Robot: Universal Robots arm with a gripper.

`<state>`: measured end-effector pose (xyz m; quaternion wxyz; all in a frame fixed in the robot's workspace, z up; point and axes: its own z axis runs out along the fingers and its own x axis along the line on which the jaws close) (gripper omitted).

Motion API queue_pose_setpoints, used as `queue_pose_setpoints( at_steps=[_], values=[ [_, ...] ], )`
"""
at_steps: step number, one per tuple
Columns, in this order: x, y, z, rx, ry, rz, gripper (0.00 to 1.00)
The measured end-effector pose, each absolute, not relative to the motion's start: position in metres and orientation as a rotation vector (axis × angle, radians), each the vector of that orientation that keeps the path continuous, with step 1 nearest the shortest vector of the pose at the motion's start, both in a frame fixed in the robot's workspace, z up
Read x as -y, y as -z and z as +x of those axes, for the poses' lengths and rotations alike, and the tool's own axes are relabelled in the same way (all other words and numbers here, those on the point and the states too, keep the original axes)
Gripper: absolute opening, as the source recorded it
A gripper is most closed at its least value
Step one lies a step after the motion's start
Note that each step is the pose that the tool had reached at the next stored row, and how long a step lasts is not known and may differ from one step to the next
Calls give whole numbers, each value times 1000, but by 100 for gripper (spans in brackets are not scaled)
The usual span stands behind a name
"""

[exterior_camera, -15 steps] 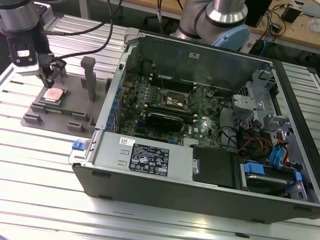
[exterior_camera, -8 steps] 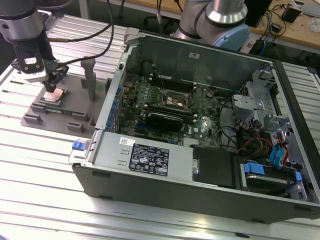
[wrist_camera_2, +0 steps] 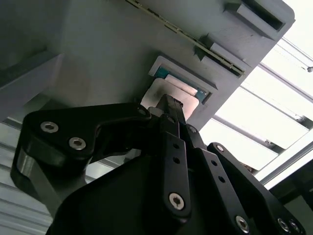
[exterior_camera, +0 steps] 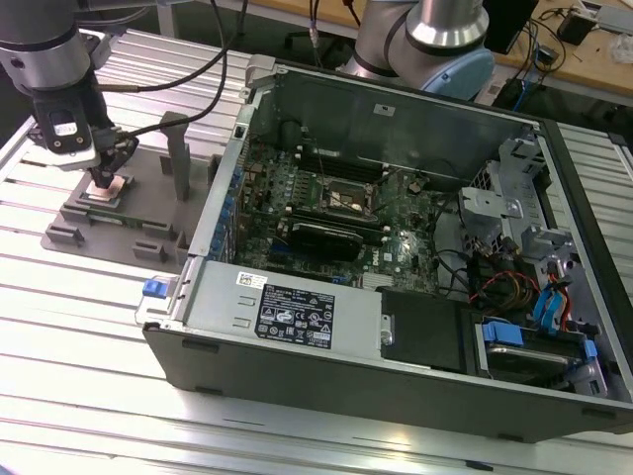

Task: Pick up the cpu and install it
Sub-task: 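Pick up the cpu and move it towards the insertion slot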

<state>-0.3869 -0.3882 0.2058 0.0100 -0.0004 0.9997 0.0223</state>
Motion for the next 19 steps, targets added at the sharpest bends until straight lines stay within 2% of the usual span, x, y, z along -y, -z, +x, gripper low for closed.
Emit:
queue_pose_setpoints(
  at_steps=[1,2,3,4,5,8,19],
  values=[
    [388,-206,-387,-3121,-70,-1,11],
    [388,-206,-387,-3121,-70,-1,23],
    [388,-206,-387,-3121,-70,-1,29],
    [388,-206,-387,-3121,-70,-1,42],
    [388,-206,-387,-3121,-70,-1,42],
    [388,-206,-387,-3121,-70,-1,60],
    [388,-196,-387,-3121,-69,-1,60]
  ],
)
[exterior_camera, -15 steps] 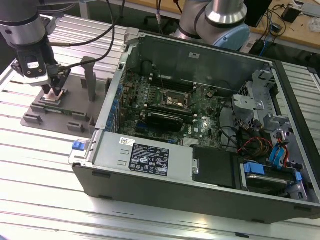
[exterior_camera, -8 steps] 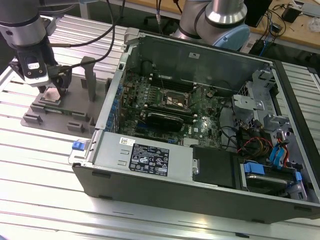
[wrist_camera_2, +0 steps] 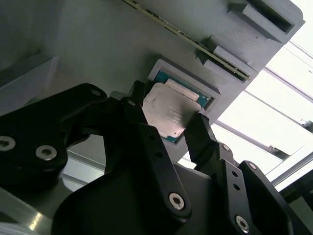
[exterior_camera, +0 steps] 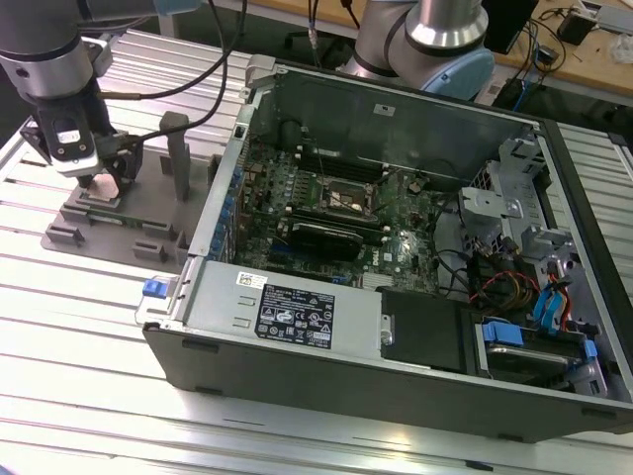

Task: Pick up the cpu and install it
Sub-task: 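Pick up the cpu and move it towards the insertion slot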

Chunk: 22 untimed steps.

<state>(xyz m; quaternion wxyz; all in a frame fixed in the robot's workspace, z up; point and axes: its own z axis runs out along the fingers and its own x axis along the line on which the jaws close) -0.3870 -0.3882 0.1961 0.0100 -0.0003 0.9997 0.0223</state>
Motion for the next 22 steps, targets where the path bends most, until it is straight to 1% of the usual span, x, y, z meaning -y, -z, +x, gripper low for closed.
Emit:
queue_pose_setpoints(
  at_steps=[22],
  values=[
    [385,-188,-391,-3121,-70,-1,60]
  ],
)
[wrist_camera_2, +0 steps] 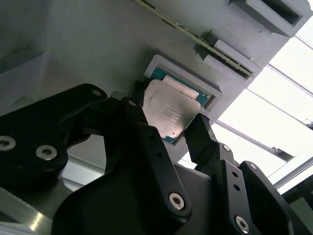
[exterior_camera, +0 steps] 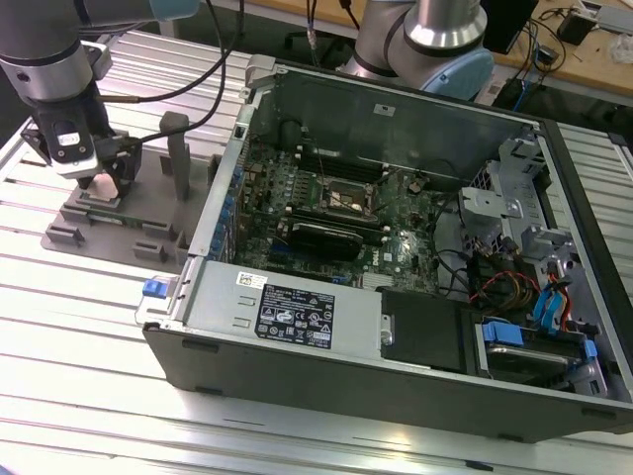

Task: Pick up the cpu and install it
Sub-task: 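Pick up the cpu and move it towards the insertion slot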

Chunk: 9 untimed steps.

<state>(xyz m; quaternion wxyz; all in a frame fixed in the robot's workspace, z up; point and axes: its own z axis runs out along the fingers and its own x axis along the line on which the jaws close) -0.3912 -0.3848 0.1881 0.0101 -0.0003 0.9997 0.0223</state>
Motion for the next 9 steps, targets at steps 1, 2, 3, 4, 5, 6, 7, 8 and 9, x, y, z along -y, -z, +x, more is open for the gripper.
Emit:
queue_pose_setpoints(
  at_steps=[1,2,3,4,5,6,7,8,9],
  values=[
    [385,-188,-391,-3121,-70,-1,60],
    [385,-187,-391,-3121,-69,-1,60],
    [385,-187,-391,-3121,-69,-1,60],
    [385,-187,-391,-3121,-69,-1,60],
    [385,-187,-391,-3121,-70,-1,60],
    [385,-187,-391,-3121,-70,0,60],
    [385,-187,-391,-3121,-70,0,60],
    [385,-187,-391,-3121,-70,-1,60],
    [385,-187,-391,-3121,-70,-1,60]
  ],
)
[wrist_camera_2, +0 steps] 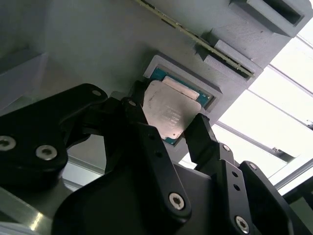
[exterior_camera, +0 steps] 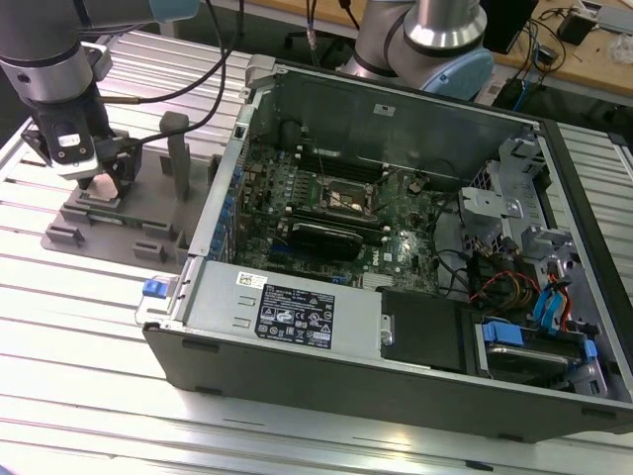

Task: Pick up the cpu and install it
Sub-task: 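Pick up the cpu and move it towards the insertion slot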

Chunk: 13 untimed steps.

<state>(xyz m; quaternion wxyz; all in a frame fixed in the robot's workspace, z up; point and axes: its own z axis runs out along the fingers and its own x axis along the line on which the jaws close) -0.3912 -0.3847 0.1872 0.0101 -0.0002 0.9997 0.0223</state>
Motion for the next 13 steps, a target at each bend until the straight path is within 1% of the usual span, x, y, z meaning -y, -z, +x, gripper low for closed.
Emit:
queue_pose_setpoints(
  at_steps=[3,4,9,13],
  values=[
    [385,-187,-391,-3121,-69,-1,59],
    [385,-187,-391,-3121,-69,-1,55],
    [385,-188,-391,-3121,-70,-1,55],
    [385,-203,-391,-3121,-70,-1,55]
  ],
)
